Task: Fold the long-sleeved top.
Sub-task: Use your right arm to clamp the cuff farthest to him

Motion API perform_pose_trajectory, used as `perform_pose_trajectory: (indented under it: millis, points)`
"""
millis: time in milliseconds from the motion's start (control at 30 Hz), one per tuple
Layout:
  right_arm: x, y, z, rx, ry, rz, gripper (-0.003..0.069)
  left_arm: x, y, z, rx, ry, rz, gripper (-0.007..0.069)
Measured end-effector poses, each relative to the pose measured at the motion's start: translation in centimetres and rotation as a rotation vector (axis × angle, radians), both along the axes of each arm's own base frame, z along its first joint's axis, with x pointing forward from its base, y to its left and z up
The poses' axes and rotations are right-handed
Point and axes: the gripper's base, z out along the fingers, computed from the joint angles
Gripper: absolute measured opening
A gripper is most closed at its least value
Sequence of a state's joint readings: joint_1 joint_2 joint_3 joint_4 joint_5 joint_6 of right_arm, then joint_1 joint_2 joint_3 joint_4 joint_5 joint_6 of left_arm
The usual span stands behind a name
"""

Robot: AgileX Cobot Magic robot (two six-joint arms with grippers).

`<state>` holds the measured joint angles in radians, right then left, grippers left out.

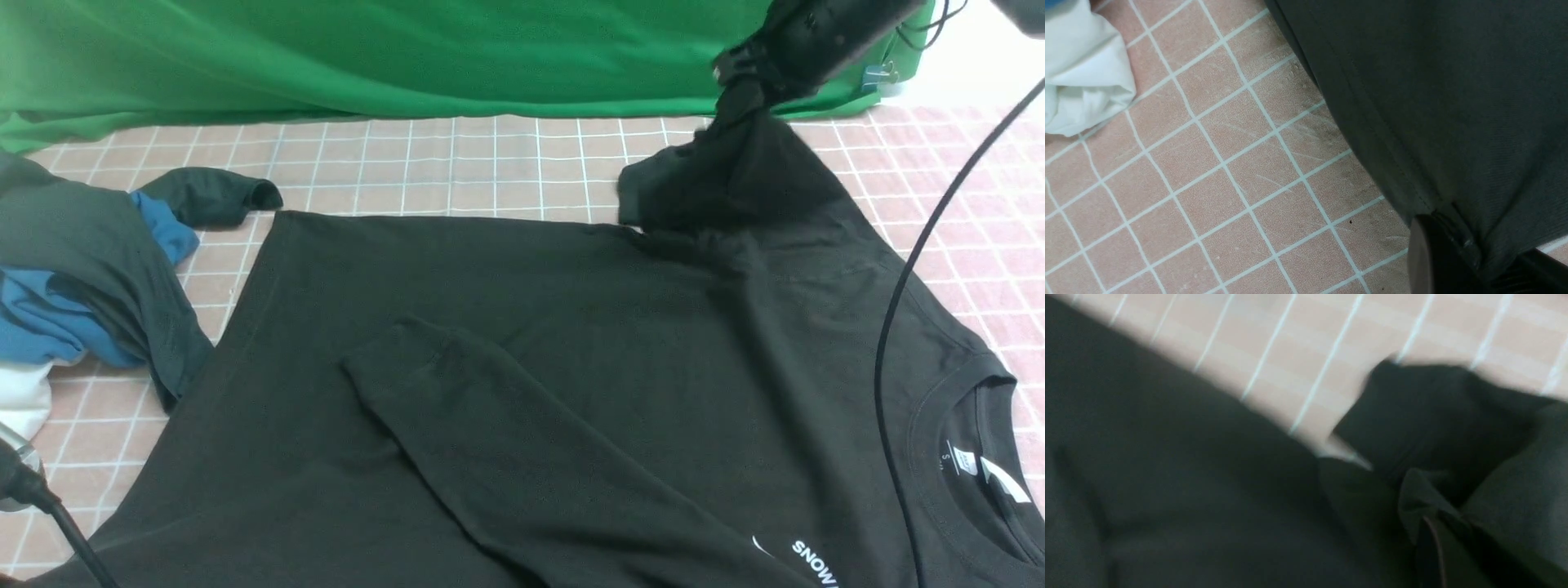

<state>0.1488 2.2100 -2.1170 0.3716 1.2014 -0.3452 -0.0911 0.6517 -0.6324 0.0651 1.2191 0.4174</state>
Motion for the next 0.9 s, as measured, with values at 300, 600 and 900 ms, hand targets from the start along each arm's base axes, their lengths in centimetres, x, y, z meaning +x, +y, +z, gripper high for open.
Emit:
perform_pose_trajectory:
  millis: [300,600,900]
  points:
    - [-9.0,1.0,-6.6,-0.076,0.361,0.015,0.0125,0.1,-0.1,0.0,-0.016,-0.007,-0.001,0.0050]
    - [-8.4,-0.2,-5.1,-0.138,0.276,-0.043,0.0650,0.1,-0.2,0.1,-0.021,-0.014,-0.001,0.0050]
    - [-4.9,-0.1,-3.1,-0.061,-0.033,-0.175,0.0584,0.2,-0.1,0.1,-0.014,-0.024,-0.001,0.0050]
